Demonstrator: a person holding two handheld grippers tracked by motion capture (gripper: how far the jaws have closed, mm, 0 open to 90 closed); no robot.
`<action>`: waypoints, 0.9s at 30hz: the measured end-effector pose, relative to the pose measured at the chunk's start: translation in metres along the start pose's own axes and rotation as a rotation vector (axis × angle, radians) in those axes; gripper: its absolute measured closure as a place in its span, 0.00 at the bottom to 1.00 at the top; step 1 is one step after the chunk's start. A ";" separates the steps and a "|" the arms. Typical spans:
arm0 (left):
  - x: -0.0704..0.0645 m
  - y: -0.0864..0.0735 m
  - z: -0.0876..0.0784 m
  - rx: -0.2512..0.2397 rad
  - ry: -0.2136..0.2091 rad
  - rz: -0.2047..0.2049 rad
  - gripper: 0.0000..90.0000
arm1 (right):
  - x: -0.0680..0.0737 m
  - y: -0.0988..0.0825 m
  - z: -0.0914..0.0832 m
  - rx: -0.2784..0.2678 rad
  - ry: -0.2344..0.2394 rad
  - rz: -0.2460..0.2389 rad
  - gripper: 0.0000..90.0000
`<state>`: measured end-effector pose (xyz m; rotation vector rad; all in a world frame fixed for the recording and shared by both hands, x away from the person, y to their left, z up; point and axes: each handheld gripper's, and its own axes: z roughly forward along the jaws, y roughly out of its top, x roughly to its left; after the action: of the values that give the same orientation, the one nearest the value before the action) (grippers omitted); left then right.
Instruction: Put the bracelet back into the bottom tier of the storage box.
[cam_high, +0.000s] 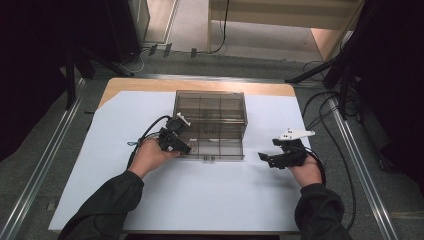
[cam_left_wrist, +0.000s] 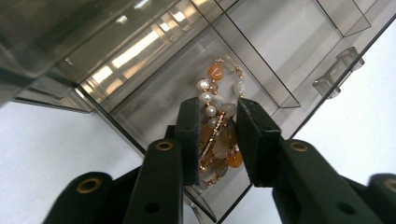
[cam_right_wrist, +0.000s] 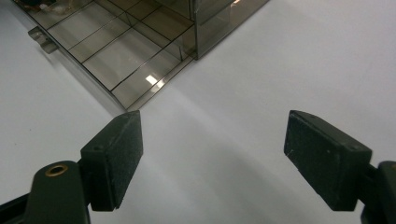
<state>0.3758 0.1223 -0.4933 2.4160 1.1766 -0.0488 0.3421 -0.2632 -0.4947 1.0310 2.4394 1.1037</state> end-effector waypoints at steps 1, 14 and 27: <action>0.000 0.000 -0.001 -0.001 -0.001 0.001 0.78 | 0.000 0.000 0.000 0.000 0.000 0.000 0.23; -0.003 0.001 -0.008 -0.029 0.002 -0.002 0.62 | 0.000 0.000 0.000 0.000 0.002 -0.001 0.23; -0.007 0.001 -0.021 -0.050 -0.009 0.001 0.50 | -0.001 0.000 -0.001 -0.003 0.000 0.000 0.23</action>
<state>0.3686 0.1255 -0.4724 2.3707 1.1585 -0.0300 0.3422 -0.2640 -0.4943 1.0297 2.4370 1.1063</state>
